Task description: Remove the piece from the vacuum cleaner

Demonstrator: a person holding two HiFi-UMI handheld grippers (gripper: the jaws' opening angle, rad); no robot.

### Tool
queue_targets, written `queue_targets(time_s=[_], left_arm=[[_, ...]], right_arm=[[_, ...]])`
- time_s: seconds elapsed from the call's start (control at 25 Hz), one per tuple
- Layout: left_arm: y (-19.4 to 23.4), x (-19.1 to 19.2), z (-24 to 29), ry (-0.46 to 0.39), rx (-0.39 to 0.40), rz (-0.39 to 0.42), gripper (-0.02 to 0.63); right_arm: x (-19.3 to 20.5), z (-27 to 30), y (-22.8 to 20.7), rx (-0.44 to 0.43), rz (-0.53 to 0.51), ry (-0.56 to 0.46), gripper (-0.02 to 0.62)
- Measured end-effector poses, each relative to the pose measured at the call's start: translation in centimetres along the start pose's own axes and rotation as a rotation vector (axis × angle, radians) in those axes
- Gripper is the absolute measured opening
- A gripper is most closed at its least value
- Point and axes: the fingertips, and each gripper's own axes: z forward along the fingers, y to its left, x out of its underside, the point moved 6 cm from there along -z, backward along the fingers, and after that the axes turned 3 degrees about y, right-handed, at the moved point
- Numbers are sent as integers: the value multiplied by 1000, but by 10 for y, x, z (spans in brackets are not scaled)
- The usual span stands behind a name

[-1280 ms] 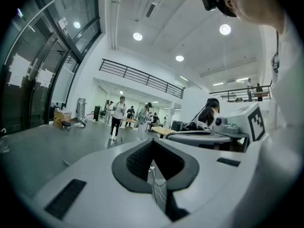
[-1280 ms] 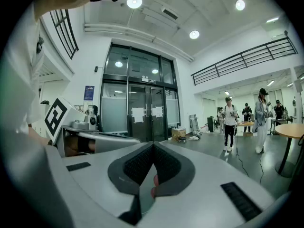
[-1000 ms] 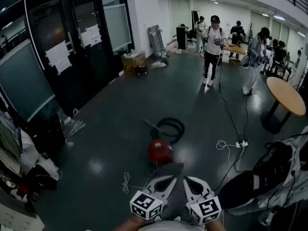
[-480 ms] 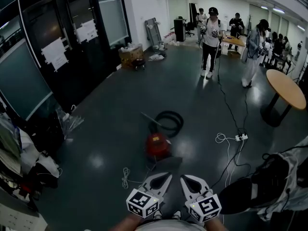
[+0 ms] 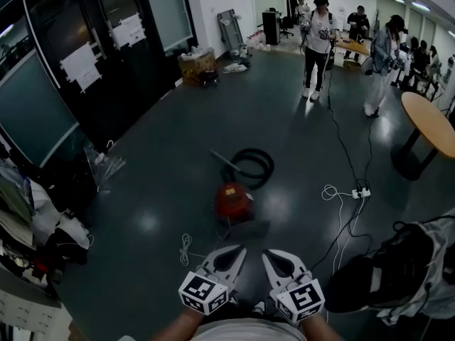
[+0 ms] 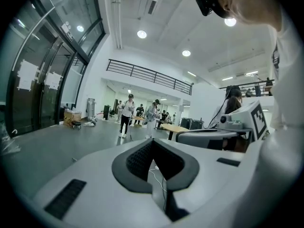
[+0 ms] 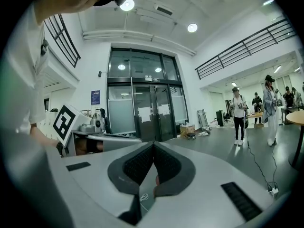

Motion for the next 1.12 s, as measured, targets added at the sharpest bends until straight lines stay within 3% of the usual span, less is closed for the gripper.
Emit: queue_targets(time_s=[0.28,0.44,0.76,1.0,1.12], left_arm=[[32,1,15,2,-42,-14,5],[73,0,28,6,-45,-25,5],[185,-3,80,32,-10,32,5],[262,15,114,84,34,31,5],[287,30,134,99,45,23,5]], right_arm=[[4,33,-17,-24,-6,32,15],[5,75,-27,-24,-2,70,15],[7,185,-70,18,-18,130,15],[39,260,-100,43,-51,260,17],[71,284,-114,11,-64,332,17]])
